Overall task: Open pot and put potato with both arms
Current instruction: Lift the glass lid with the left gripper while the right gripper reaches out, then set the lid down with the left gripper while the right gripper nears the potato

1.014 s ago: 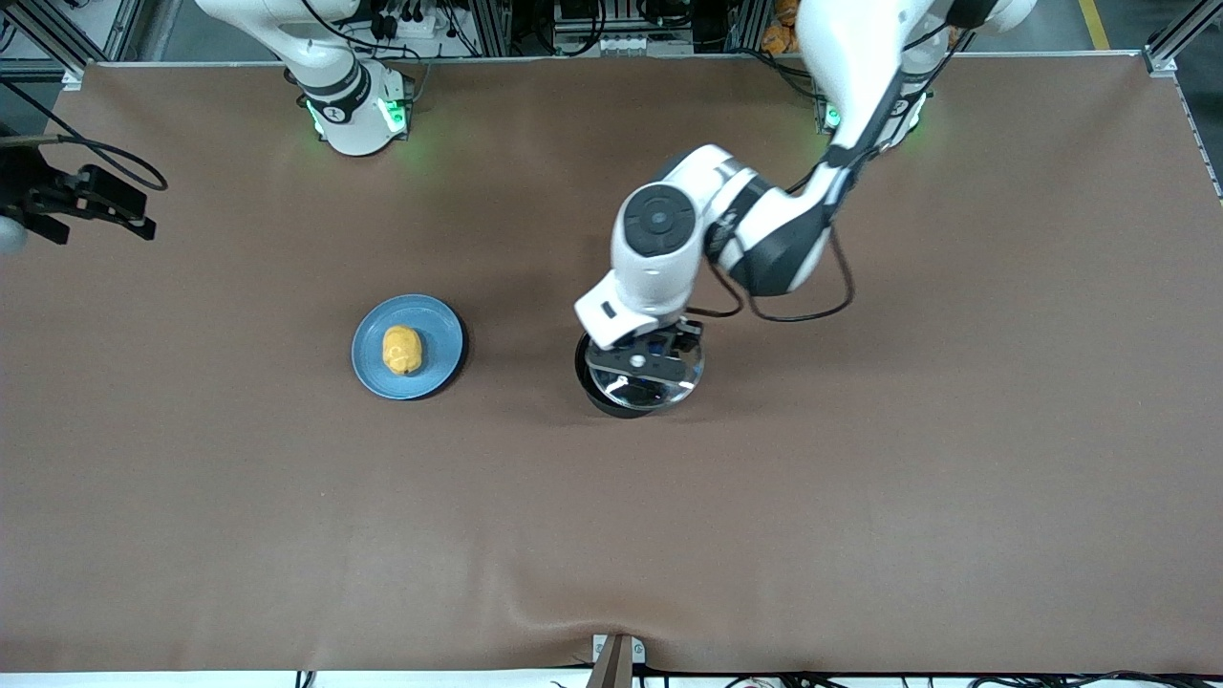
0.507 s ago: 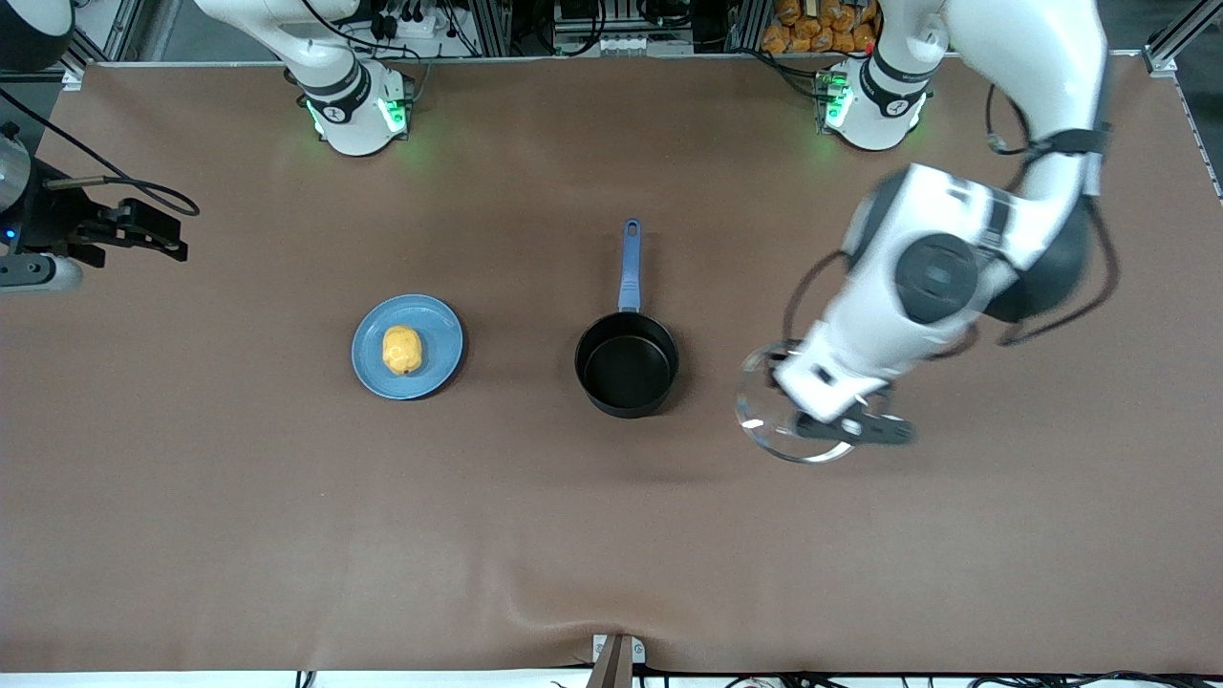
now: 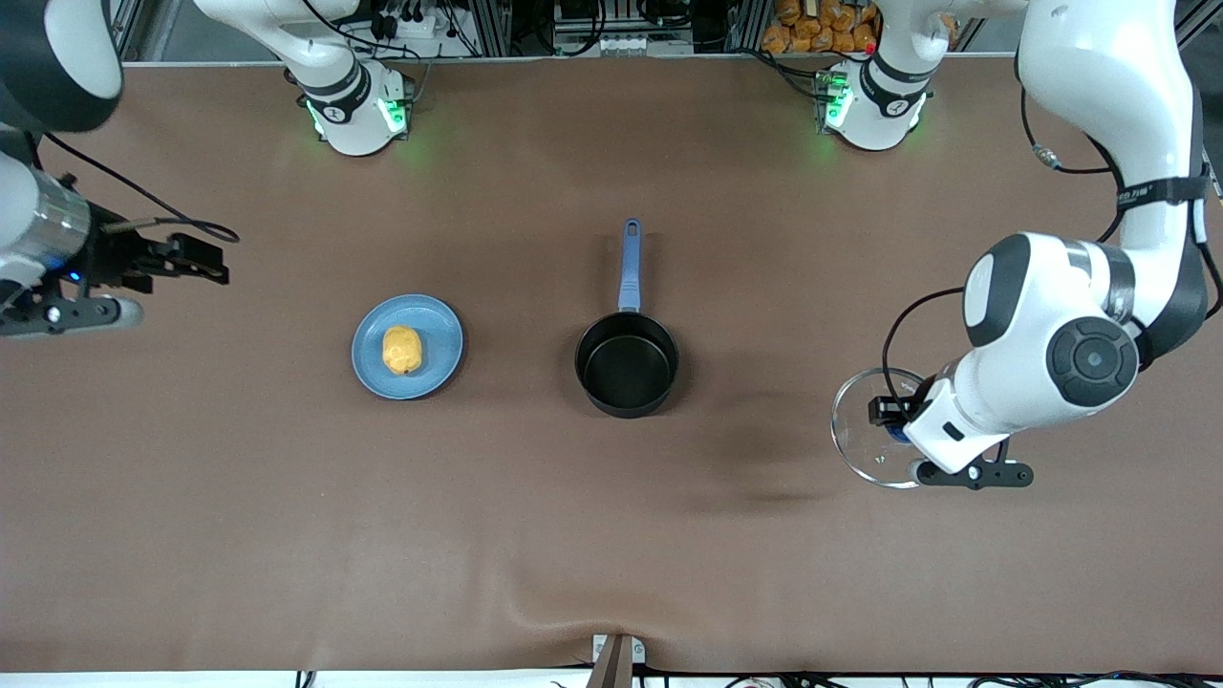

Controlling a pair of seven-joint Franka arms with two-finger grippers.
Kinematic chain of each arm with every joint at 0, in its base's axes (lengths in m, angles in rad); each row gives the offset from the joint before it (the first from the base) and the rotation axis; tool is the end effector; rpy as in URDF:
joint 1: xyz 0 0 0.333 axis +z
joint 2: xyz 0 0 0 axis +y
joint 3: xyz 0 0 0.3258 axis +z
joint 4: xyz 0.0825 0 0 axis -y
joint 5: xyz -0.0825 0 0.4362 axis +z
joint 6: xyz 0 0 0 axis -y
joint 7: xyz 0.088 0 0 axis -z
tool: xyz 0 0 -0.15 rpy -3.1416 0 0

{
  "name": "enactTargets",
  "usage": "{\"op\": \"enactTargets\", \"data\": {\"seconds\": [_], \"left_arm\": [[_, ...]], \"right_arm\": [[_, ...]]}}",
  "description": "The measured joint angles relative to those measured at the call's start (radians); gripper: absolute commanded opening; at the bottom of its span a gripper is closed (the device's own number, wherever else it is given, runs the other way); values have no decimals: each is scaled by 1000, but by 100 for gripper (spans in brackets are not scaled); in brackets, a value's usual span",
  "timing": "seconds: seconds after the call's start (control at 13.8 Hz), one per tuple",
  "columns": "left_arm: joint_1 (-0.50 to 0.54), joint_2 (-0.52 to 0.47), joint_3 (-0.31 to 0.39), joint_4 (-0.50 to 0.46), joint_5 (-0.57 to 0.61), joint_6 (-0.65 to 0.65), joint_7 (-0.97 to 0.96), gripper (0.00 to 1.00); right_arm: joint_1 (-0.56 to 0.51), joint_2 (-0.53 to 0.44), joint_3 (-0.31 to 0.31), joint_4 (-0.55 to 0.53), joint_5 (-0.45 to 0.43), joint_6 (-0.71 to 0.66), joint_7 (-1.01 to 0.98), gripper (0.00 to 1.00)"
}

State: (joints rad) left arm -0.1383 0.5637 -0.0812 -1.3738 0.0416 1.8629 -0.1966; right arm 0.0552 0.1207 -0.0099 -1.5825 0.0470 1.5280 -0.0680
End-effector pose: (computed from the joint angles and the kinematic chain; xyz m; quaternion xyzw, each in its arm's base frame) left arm 0.7420 -0.1509 0.3298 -0.9993 0.0127 0.0360 0.0054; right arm 0.6240 0.0358 0.5078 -0.9944 -0.0553 0.0872 0.0239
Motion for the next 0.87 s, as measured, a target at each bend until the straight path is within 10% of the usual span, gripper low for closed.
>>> {"op": "enactTargets", "data": {"seconds": [0.87], "left_arm": [[75,52,-2,-275,24,320,19,0]], "right_arm": [[123,23,5,-361,13,414,-1,100]]}}
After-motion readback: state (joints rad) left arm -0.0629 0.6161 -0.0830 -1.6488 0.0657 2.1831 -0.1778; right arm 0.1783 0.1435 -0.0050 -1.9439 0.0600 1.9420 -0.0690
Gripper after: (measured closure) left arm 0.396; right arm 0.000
